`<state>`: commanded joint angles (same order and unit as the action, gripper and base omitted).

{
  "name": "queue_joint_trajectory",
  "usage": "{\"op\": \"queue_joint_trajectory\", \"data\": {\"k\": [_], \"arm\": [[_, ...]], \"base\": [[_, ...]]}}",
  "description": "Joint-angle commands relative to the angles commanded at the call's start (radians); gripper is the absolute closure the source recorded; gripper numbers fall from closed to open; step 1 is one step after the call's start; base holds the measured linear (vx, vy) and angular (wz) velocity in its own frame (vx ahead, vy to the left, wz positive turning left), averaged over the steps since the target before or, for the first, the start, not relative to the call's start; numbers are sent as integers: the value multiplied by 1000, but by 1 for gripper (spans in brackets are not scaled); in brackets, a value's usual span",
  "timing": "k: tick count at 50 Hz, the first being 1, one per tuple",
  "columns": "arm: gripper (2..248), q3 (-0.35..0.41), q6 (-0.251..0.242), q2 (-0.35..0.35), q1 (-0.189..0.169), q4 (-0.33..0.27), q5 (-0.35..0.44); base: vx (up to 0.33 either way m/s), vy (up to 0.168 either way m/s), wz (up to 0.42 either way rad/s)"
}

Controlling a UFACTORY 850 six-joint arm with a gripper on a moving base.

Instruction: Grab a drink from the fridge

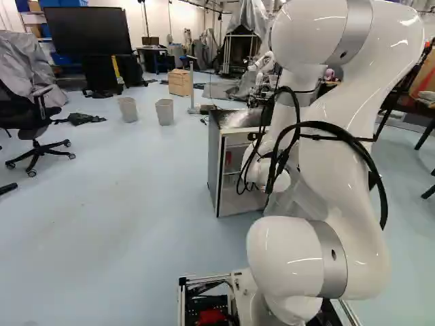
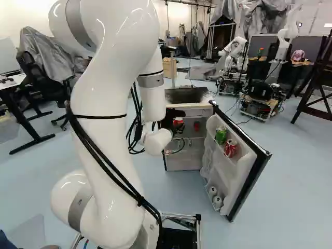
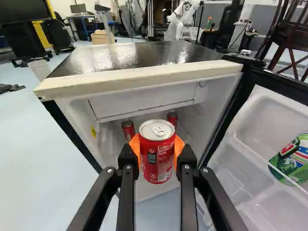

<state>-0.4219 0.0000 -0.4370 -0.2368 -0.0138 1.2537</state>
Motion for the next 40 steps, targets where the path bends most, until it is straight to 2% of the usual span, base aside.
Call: {"op": "queue_joint_trajectory", "data": {"k": [40], "arm": [[161,35,0,128,0,0,-3]], "base": [[0,0,0]]}}
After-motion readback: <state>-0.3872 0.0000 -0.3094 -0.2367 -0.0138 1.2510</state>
